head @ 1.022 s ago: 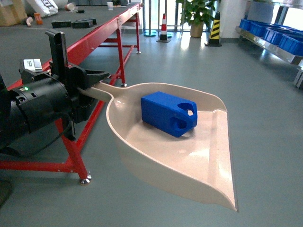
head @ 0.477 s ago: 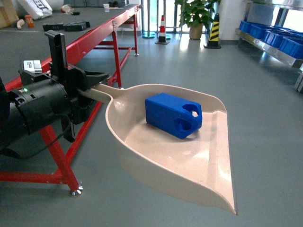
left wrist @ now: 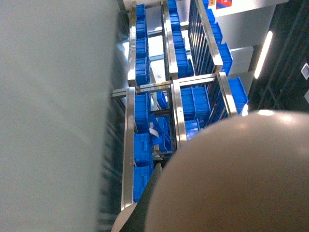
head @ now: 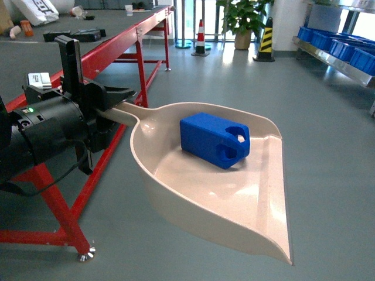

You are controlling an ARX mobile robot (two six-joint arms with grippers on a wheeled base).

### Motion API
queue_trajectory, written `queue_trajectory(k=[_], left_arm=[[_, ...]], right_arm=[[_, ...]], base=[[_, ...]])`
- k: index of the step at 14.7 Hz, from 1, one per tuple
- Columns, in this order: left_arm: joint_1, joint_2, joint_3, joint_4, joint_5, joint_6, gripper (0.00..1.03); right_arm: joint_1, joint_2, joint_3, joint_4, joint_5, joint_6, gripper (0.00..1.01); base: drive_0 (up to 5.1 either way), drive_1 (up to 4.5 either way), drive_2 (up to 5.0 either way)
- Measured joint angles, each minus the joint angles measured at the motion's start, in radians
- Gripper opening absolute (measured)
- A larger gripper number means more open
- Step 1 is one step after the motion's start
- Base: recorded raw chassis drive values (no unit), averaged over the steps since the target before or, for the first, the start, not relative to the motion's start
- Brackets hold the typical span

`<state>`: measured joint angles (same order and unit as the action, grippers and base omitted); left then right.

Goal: Place part in tray to right shelf

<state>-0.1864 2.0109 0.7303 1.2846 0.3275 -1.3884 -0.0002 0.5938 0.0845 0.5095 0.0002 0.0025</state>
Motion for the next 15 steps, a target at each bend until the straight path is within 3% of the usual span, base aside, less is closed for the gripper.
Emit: queue_trajectory(k=[15], left_arm=[[0.000, -0.002, 0.000, -0.002, -0.001, -0.001, 0.13]], right_arm=[[0.000, -0.001, -0.001, 0.000, 0.000, 0.000, 0.98]], base=[[0.0, 4.29, -4.2]])
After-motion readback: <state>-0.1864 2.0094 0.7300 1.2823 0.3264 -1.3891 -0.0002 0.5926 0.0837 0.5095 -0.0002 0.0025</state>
